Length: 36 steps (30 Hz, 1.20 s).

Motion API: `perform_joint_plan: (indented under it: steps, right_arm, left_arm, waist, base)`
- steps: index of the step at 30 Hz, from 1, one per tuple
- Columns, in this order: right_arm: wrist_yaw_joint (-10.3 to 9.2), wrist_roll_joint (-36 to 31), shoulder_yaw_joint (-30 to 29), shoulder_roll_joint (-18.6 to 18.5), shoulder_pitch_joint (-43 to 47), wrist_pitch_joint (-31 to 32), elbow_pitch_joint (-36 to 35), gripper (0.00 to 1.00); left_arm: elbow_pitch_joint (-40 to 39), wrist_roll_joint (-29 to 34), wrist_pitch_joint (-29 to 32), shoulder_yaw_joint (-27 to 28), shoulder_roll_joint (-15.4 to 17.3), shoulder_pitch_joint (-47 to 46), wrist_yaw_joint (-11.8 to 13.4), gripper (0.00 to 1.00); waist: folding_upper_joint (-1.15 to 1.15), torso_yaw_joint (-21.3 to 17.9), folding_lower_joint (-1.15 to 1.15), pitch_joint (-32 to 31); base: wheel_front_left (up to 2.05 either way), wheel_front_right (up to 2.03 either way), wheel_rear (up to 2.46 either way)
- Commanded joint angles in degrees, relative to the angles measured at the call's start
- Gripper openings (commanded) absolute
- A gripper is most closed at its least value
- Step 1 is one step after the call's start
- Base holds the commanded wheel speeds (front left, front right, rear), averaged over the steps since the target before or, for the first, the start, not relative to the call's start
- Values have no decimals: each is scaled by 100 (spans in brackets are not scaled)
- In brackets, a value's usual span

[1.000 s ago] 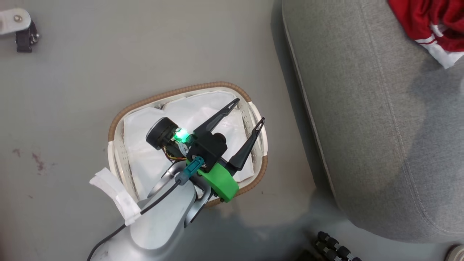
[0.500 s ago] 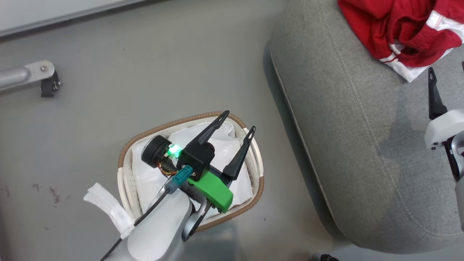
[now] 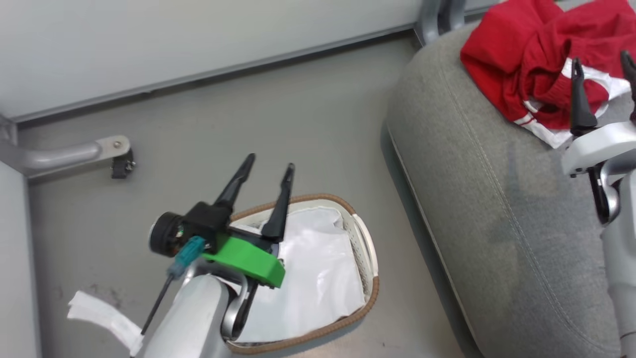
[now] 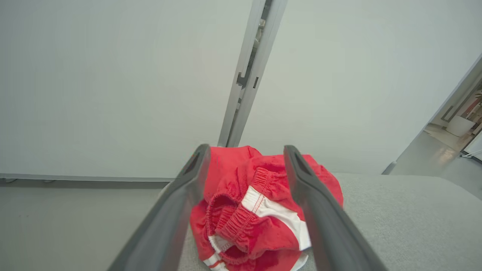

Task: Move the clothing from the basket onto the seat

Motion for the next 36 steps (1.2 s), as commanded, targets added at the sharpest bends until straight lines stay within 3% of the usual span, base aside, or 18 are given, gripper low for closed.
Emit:
perform_joint_plan:
  steps: [1,13,24,36]
  right_arm:
    - [-8,82,-52,86,15,-12,-49,100]
    - [-8,400,-358,1047,1099,-13,-458,100]
    - [-8,959,124,1125,2464,-12,-999,100]
    - [-8,1211,486,1126,3108,-13,-1124,100]
  left_arm:
    - [-85,42,-2,196,-16,187,44,100]
    - [-287,291,-2,1457,-69,1165,182,100]
    - [-61,57,-2,1784,-79,1864,127,100]
    - [192,-61,-2,1647,-77,1933,142,100]
  waist:
    - [0,429,0,-438]
    - [0,1231,0,-852]
    - [0,1560,0,-1113]
    - [0,1519,0,-1256]
  base:
    - [0,0,0]
    - [0,0,0]
    - [0,0,0]
    - [0,0,0]
